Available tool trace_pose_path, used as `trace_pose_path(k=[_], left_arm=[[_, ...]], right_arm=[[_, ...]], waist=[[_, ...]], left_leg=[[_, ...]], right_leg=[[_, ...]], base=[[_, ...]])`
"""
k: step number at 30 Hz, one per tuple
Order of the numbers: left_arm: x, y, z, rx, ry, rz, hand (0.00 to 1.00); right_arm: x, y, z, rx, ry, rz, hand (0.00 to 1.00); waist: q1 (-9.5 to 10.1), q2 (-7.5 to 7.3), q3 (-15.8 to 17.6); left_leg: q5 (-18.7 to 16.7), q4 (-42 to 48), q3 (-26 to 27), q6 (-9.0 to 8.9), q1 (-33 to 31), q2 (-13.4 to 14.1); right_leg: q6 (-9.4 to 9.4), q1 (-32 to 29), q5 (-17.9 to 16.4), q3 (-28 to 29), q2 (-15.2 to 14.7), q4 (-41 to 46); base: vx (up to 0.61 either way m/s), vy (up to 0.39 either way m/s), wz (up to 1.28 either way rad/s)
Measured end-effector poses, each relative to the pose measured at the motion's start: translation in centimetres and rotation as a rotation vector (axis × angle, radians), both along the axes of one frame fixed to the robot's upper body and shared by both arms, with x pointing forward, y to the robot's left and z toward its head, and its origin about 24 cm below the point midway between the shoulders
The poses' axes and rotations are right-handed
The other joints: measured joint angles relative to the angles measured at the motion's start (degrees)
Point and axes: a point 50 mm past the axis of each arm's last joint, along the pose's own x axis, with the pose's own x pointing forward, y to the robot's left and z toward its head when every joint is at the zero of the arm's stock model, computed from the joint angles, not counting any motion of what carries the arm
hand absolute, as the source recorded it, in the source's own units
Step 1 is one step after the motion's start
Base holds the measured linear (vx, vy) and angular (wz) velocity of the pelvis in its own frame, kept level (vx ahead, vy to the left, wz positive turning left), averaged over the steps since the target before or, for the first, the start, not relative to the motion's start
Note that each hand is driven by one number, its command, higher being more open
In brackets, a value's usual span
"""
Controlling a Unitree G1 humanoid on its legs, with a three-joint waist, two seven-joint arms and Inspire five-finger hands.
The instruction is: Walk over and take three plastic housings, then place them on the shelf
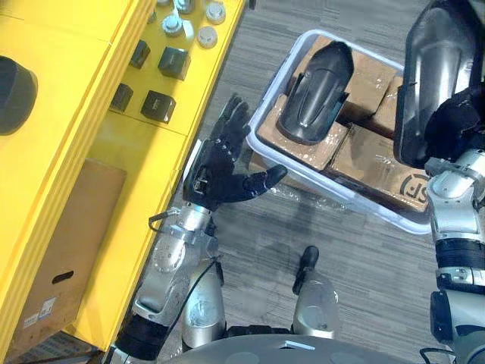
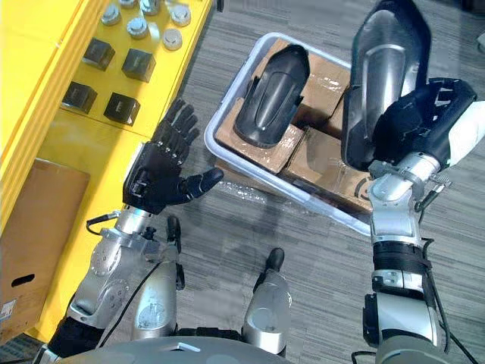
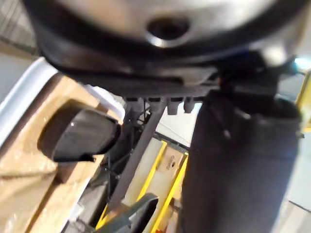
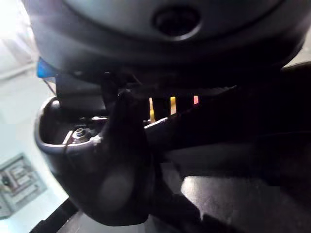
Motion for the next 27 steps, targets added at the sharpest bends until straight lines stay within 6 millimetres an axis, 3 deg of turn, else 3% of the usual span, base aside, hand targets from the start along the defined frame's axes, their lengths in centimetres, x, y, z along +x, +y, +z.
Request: trace_pose_path(k=[5, 7, 9, 13, 21, 27], left_arm=[[0.5, -1.9, -1.6, -0.036, 0.202, -0.178, 1.00], [1.2, -3.0, -3.3, -0.025, 0.335, -0.241, 1.00], [1.6, -3.8, -5.2, -0.011, 0.473, -0.259, 1.00], [1.7, -4.7, -7.2, -0.037, 0.620, -0.180, 1.00], [2.8, -2.3, -9.1, -0.086, 0.700, 0.042, 1.00], [2.7, -2.6, -9.3, -0.185, 0.711, 0.034, 1.00]], right_arm=[[-0.3, 2.1, -1.4, -0.029, 0.026, 0.064, 0.00], [-0.2, 3.7, -1.8, -0.060, 0.046, 0.131, 0.00], [0.0, 5.8, -1.9, -0.083, 0.055, 0.238, 0.00], [-0.9, 8.1, -3.3, -0.117, 0.086, 0.340, 0.00], [-3.0, 11.7, -6.2, -0.057, 0.107, 0.501, 0.00], [-3.9, 15.7, -9.1, -0.025, 0.215, 0.670, 0.00]], waist=[[-0.39, -0.92, -3.1], [-1.07, -1.10, -4.6], [-1.72, -1.49, -6.1], [-2.51, -2.11, -9.2], [-3.03, -3.55, -13.5], [-2.91, -4.09, -15.6]], left_leg=[[-0.5, 0.0, 1.9, -0.52, 2.3, 0.0], [-0.5, -0.1, 3.0, -0.53, 3.2, 0.2], [-0.8, -0.2, 4.3, -0.93, 4.1, 1.2], [-1.2, -0.2, 5.3, -1.38, 4.9, 2.3], [-1.6, -0.2, 6.3, -1.65, 6.6, 2.3], [-2.6, -0.2, 6.3, -2.08, 7.1, 2.2]], right_leg=[[0.19, 2.6, 1.9, 0.8, 0.3, -3.6], [0.11, 3.6, 2.9, 1.4, 0.7, -5.3], [-0.16, 3.9, 3.7, 2.5, 1.6, -6.7], [-0.65, 4.7, 4.7, 2.9, 2.8, -9.0], [-0.77, 6.1, 5.5, 3.5, 2.9, -10.8], [-0.85, 7.4, 6.1, 3.5, 2.9, -12.5]], base=[[0.03, -0.014, -0.17], [0.01, -0.007, -0.20], [-0.03, -0.021, -0.31], [-0.01, -0.037, -0.19], [-0.01, -0.017, -0.07], [0.00, -0.002, -0.01]])
